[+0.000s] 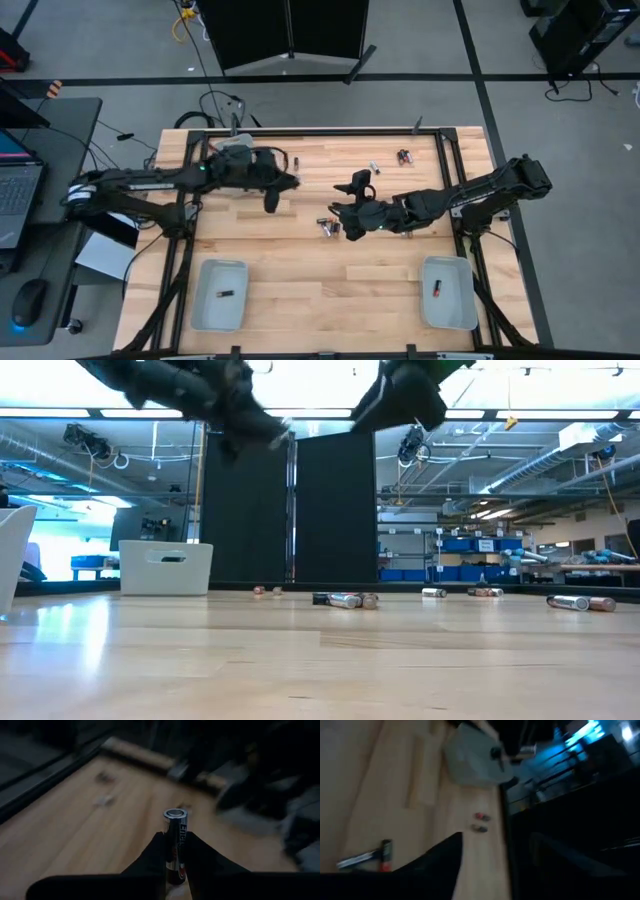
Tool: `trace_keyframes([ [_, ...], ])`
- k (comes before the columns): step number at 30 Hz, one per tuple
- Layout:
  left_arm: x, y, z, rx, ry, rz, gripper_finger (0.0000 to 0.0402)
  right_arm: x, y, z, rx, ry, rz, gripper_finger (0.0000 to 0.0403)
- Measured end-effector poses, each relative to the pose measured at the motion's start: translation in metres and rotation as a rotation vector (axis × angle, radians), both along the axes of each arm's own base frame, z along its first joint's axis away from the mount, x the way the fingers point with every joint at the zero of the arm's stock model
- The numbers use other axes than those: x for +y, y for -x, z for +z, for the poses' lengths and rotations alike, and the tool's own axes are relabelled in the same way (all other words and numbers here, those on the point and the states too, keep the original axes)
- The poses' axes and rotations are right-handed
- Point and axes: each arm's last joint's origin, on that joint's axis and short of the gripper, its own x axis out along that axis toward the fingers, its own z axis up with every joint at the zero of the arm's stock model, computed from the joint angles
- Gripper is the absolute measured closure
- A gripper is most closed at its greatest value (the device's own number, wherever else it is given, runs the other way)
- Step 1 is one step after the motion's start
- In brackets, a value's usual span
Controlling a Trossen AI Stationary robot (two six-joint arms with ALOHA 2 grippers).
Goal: Sort batteries
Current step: Put the silver battery into the top left gray bin
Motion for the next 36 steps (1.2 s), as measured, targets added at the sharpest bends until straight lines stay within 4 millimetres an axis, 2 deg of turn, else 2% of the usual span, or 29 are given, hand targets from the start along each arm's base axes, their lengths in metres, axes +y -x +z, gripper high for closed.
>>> trace_keyframes([
  [8,0.027,0.044,0.002,0.542,-0.009,0.277,0.0354,-0.017,0.003,-0.011,0.082,-0.204,0.013,0.0372],
  [9,0.032,0.046,0.002,0.584,-0.002,0.3,0.0354,-0.019,0.003,-0.013,0.086,-0.226,0.022,0.0386],
  [14,0.064,0.059,-0.012,0.778,0.068,0.384,0.0354,-0.03,0.004,-0.029,0.09,-0.29,0.033,0.0379],
  [19,0.097,0.066,-0.038,0.915,0.138,0.438,0.0354,-0.037,0.008,-0.042,0.099,-0.32,0.001,0.0395],
  [23,0.119,0.07,-0.061,1.025,0.182,0.436,0.0354,-0.037,0.011,-0.05,0.105,-0.323,-0.004,0.0388],
  [29,0.142,0.072,-0.09,1.109,0.235,0.452,0.0354,-0.037,0.012,-0.054,0.109,-0.337,-0.014,0.0395],
  [36,0.154,0.069,-0.105,1.166,0.257,0.458,0.0354,-0.037,0.013,-0.054,0.109,-0.337,-0.014,0.0388],
])
